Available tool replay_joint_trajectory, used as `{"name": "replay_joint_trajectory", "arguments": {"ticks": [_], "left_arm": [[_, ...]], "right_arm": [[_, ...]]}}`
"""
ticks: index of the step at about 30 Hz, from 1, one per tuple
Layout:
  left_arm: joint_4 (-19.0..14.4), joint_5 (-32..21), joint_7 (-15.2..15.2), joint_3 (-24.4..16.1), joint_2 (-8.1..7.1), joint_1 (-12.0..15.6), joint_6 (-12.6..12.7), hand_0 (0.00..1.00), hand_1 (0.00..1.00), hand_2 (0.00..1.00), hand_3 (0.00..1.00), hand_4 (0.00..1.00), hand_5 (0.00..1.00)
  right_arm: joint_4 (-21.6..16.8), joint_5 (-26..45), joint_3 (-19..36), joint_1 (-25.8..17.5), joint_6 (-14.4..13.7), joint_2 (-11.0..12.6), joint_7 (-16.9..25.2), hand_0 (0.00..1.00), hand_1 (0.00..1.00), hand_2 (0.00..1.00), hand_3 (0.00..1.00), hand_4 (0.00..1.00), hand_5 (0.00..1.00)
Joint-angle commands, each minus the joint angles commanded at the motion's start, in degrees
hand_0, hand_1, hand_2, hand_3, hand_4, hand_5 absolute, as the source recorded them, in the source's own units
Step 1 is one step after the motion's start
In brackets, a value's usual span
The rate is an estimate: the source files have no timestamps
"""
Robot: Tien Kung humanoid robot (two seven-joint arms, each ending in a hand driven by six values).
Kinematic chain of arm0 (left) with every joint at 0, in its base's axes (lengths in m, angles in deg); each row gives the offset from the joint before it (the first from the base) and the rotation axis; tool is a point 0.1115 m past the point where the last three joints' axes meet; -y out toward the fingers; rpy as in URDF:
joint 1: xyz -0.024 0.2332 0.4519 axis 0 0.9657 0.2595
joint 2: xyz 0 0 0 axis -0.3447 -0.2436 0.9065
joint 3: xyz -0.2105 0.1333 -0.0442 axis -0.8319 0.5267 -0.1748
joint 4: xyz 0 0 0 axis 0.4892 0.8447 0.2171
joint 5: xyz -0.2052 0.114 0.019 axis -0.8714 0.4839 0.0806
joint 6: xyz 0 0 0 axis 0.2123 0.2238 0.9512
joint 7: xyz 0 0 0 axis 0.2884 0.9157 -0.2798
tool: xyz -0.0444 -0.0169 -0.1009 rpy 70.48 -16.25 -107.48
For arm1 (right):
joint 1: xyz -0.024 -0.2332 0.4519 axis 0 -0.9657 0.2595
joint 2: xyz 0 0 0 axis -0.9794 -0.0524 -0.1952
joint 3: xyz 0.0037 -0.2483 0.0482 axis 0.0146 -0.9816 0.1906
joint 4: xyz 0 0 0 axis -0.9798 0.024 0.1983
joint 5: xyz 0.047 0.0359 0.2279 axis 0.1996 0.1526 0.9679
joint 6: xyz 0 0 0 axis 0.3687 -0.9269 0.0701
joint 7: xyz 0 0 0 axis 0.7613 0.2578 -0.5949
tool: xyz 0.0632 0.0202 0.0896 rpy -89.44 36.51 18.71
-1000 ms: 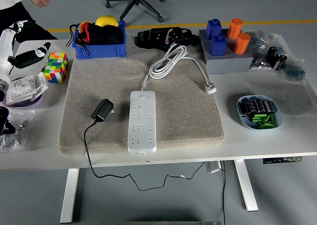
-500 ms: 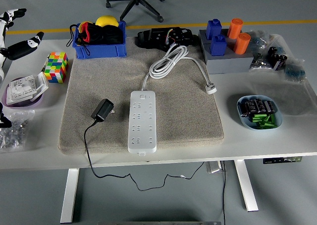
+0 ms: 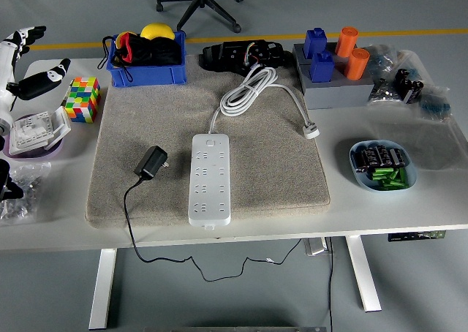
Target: Pull the plug out,throw it away,press the button
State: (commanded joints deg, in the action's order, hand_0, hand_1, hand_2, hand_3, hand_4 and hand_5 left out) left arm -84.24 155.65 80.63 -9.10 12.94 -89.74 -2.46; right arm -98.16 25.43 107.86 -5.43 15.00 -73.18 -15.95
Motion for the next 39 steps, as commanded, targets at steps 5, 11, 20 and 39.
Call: {"name": "replay_joint_trajectory", "arguments": {"ticks": [5, 11, 20, 39], "left_arm": [[0.2, 0.0, 0.7, 0.5, 0.07, 0.1, 0.4, 0.854, 0.867, 0.821, 0.836, 0.742, 0.2], [0.0, -0.1, 0.9, 0.3, -0.03, 0.2, 0.6, 0.854, 0.864, 0.814, 0.832, 0.737, 0.201], [-0.5, -0.4, 1.2, 0.0, 0.21, 0.6, 0.7, 0.851, 0.853, 0.796, 0.817, 0.731, 0.206], [-2.4, 1.2, -0.2, -1.5, 0.34, 1.7, 0.3, 0.841, 0.839, 0.784, 0.81, 0.724, 0.208]], "right_arm": [[0.0, -0.3, 0.6, -0.3, 0.0, -0.1, -0.1, 0.748, 0.659, 0.647, 0.615, 0.66, 0.48], [0.0, -0.4, 0.9, -0.4, -0.1, 0.0, -0.2, 0.747, 0.659, 0.647, 0.615, 0.66, 0.48], [0.0, -0.4, 1.0, -0.2, -0.1, -0.2, 0.0, 0.748, 0.659, 0.648, 0.615, 0.66, 0.48], [0.0, 0.0, 0.8, -0.4, -0.1, -0.2, 0.1, 0.748, 0.659, 0.648, 0.615, 0.659, 0.48]]}}
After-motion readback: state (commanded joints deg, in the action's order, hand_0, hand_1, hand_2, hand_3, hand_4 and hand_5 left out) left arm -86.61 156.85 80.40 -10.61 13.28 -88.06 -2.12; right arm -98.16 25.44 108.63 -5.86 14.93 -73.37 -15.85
